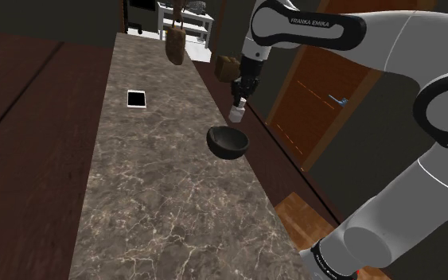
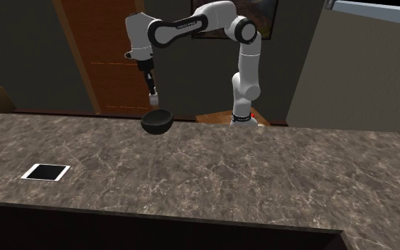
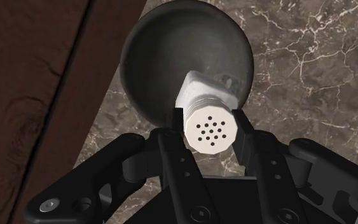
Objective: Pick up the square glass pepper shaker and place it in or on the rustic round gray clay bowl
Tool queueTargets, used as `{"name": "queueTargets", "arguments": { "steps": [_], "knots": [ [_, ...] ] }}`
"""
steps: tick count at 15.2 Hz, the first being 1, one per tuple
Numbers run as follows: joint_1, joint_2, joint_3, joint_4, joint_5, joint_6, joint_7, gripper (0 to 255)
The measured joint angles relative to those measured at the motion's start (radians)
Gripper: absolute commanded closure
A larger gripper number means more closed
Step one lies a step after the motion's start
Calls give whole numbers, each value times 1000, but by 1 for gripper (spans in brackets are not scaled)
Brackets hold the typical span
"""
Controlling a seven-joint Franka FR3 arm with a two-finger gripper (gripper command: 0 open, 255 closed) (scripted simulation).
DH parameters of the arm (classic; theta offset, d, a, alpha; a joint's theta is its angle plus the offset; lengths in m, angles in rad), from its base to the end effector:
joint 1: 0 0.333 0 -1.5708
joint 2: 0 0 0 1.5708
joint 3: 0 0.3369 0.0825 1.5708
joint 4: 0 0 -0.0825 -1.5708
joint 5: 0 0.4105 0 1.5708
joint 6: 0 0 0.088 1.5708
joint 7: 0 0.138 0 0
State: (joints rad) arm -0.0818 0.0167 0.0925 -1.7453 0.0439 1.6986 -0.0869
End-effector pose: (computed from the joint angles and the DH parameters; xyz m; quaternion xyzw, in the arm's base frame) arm 0.5858 0.0115 0.5283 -0.9982 -0.0453 0.0308 0.0236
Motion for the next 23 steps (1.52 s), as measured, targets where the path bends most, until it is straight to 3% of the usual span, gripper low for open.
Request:
{"name": "queueTargets", "arguments": {
  "steps": [14,21,22,23],
  "knots": [
    [0,17,0,-168,0,185,-8,255],
    [1,19,1,-181,0,201,-7,255],
    [1,19,1,-181,0,201,-7,0],
    [1,19,1,-181,0,201,-7,0]
  ]
}}
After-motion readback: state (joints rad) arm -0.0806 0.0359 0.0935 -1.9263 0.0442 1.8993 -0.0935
